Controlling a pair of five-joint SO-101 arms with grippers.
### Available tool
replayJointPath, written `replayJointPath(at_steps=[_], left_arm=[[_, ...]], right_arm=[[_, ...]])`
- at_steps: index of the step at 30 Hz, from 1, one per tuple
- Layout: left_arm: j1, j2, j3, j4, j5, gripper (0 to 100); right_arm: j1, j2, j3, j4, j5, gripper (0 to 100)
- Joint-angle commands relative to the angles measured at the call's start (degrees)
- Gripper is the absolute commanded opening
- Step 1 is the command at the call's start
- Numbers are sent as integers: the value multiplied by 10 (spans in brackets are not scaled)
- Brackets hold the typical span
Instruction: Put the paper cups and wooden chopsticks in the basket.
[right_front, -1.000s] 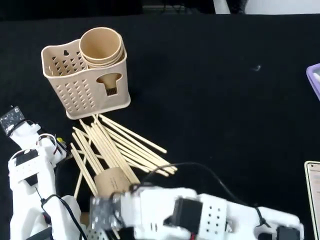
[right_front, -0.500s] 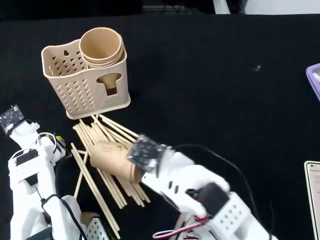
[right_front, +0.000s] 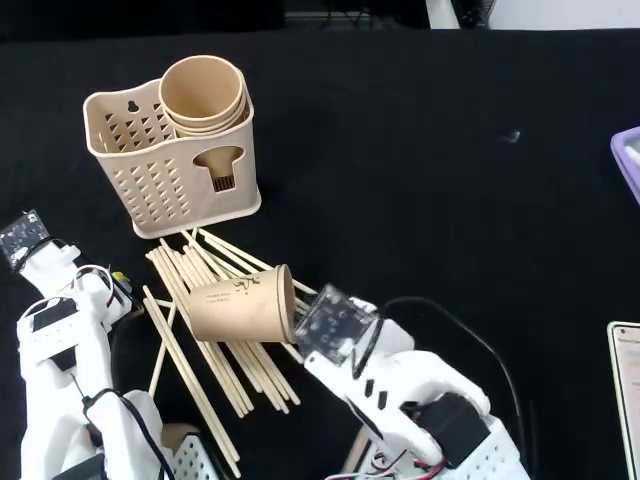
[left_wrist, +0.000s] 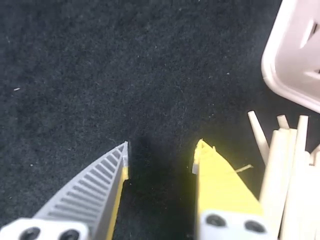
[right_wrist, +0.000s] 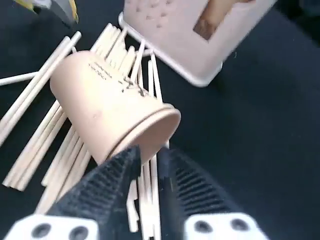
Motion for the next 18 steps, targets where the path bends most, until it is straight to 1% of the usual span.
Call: replayJointPath(at_steps=[1, 2, 4, 6, 11, 14, 18], left_arm=[[4, -7, -7, -8, -1, 216], [4, -7, -7, -8, -1, 216], [4, -7, -7, -8, -1, 216], [4, -7, -7, -8, -1, 216], [4, -7, -7, -8, -1, 216], [2, -7, -7, -8, -1, 216], [1, -7, -7, -8, -1, 216]], right_arm=[[4, 6, -2, -34, -120, 232], [-9, 15, -2, -51, -140, 225], [-33, 43, -6, -67, -147, 214], [-61, 79, -22, -67, -157, 215], [-107, 184, -96, -69, -211, 216], [-113, 250, -130, -72, -220, 216], [-111, 332, -139, -113, -221, 216]])
